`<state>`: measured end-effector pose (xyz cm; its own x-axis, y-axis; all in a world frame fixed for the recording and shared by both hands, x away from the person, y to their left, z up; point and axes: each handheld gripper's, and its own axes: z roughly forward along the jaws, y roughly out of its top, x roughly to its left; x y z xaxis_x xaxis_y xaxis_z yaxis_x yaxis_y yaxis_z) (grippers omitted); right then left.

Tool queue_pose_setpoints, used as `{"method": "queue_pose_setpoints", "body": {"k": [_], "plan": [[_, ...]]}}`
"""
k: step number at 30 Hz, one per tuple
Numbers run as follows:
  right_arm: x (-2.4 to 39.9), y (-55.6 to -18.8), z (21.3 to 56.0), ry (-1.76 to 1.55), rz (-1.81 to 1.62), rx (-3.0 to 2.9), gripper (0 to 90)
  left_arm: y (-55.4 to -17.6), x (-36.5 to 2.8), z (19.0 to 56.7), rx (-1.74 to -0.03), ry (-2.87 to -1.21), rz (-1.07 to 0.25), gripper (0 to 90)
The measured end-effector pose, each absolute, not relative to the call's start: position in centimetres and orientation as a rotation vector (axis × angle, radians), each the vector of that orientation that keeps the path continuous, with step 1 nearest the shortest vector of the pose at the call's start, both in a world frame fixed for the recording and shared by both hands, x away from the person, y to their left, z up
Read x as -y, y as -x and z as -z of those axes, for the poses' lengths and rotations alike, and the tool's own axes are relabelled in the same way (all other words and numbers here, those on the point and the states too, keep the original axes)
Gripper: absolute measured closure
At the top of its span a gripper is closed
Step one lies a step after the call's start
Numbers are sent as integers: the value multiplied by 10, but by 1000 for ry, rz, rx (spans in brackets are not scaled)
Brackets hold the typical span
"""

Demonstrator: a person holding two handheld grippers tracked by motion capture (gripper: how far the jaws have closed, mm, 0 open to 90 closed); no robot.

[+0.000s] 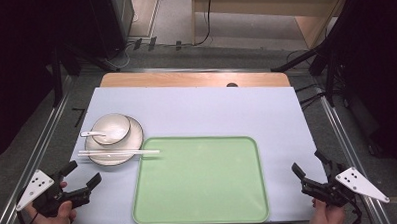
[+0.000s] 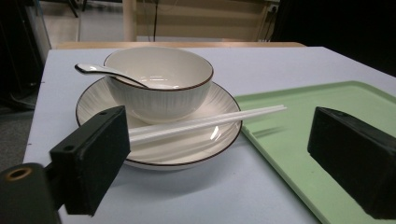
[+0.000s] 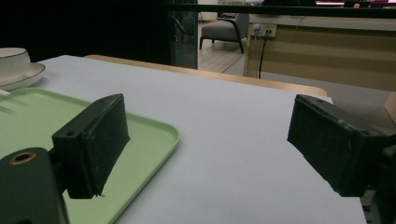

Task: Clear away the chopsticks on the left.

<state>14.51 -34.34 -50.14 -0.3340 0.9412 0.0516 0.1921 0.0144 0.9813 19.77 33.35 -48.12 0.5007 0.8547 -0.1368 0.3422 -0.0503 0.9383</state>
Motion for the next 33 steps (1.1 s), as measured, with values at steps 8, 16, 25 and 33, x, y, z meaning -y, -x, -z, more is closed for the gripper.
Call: {"method": "queue_pose_setpoints", "body": {"k": [8, 16, 25, 33], "plan": [[344, -145, 503, -1193, -1378, -1606, 126, -207, -313, 480, -1086, -1702, -499, 652], [342, -146, 505, -1195, -1379, -1620, 126, -238, -272, 478, -968, -1879, -342, 900], [339, -147, 504, -1187, -1375, -1626, 126, -266, -249, 480, -989, -1971, -354, 900], [341, -145, 505, -1193, -1377, -1623, 126, -289, -237, 495, -1090, -2027, -306, 900]]}}
